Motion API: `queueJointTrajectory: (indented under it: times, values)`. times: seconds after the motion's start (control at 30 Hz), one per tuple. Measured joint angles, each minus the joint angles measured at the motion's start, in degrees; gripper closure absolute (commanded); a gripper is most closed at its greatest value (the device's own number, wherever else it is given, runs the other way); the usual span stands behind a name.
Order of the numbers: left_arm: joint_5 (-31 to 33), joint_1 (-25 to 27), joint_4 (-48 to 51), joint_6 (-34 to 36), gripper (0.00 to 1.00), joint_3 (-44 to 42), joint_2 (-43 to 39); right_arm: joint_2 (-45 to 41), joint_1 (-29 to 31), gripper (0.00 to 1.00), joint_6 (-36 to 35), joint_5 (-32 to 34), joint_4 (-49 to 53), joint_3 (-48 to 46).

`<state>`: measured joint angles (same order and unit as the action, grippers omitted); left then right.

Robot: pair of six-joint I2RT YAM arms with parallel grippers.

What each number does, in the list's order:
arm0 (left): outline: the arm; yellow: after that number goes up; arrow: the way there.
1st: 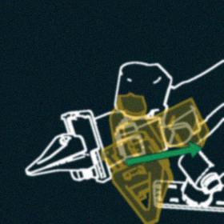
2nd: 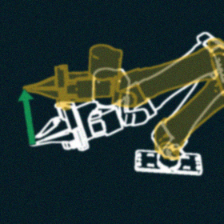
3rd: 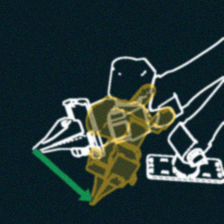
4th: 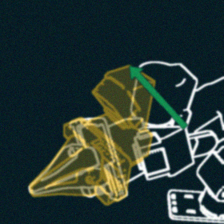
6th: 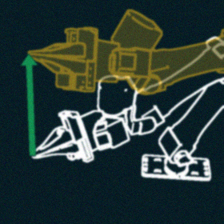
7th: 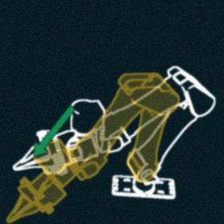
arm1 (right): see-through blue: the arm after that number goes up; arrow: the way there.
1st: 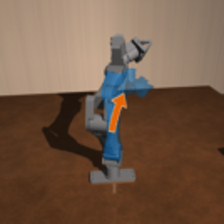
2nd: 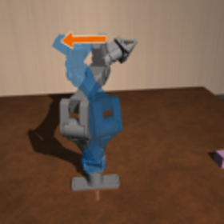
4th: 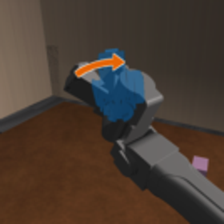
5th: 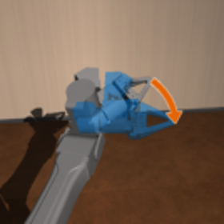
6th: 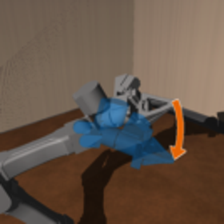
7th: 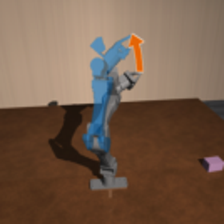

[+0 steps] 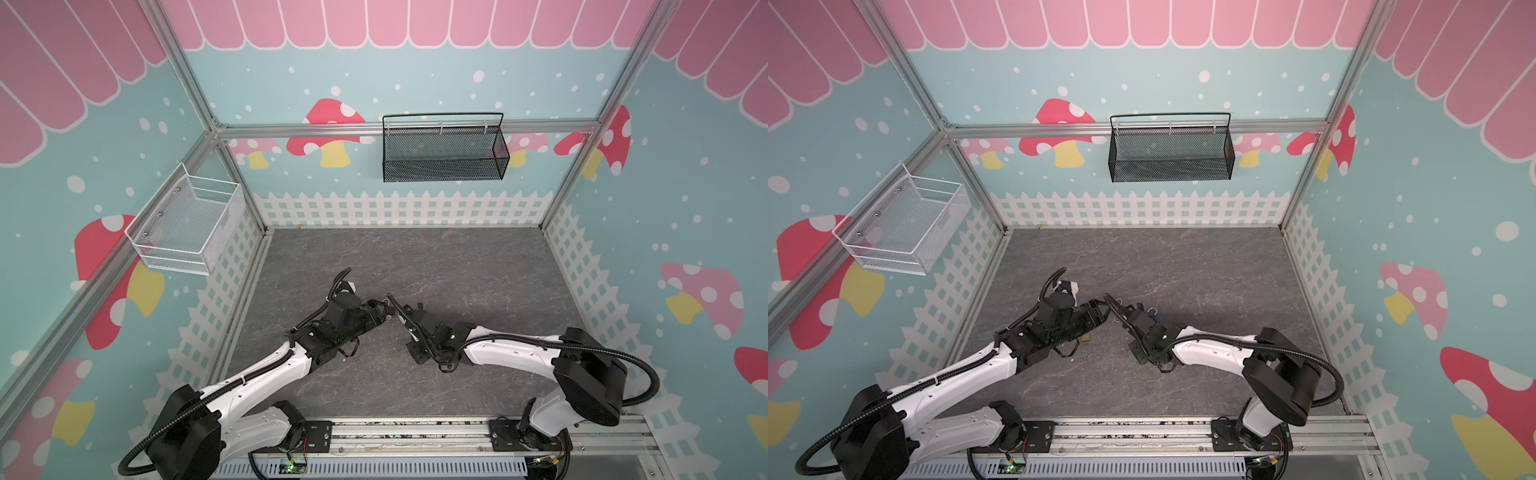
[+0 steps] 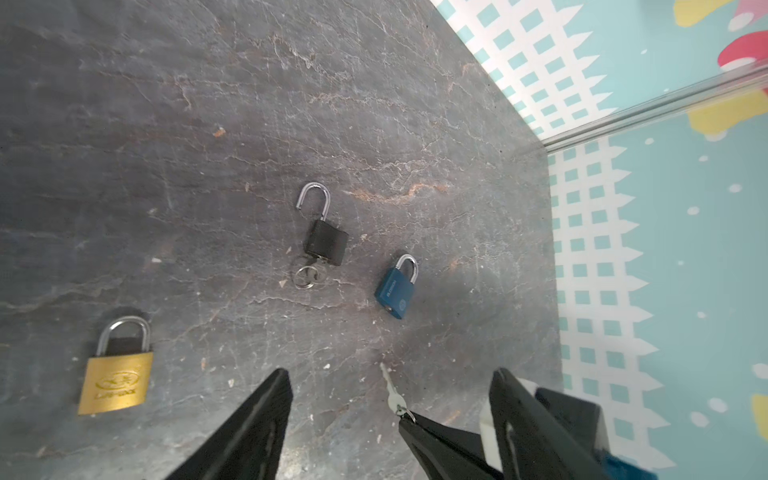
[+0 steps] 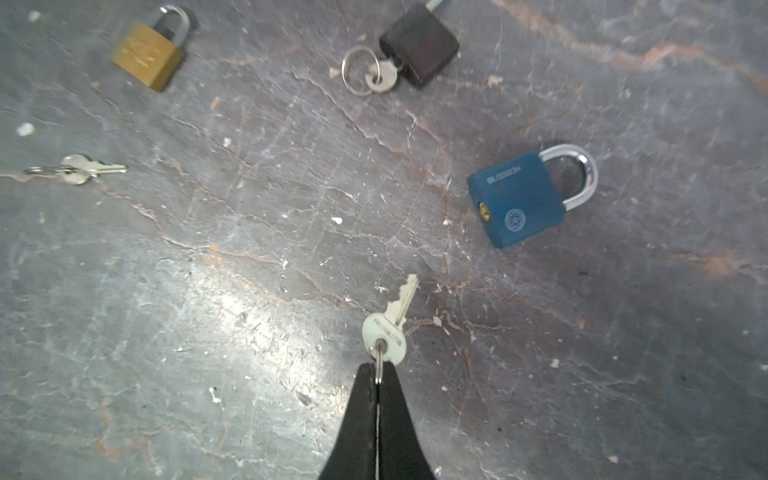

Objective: Unlock with the key

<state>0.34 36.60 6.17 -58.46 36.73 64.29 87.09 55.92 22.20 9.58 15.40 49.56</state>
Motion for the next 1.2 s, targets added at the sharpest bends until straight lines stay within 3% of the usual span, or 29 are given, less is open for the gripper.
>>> queueJointTrajectory:
  times: [0.33, 0.6, 1.2]
  values:
    - [-7.3, 0.1, -10.5, -18.8, 0.21, -5.3, -1.9, -13.4, -1.2, 1.0, -4.0, -6.3, -5.5, -2.3]
    - [-8.3, 2.6, -18.9, -31.5, 0.18, -5.3, -1.9, -19.1, -1.2, 1.0, -4.0, -8.7, -9.9, -2.1]
    - [-3.8, 7.1, -24.3, -42.6, 0.16, -4.6, -1.7, -18.9, -1.6, 1.0, -2.6, -9.9, -18.9, -0.7]
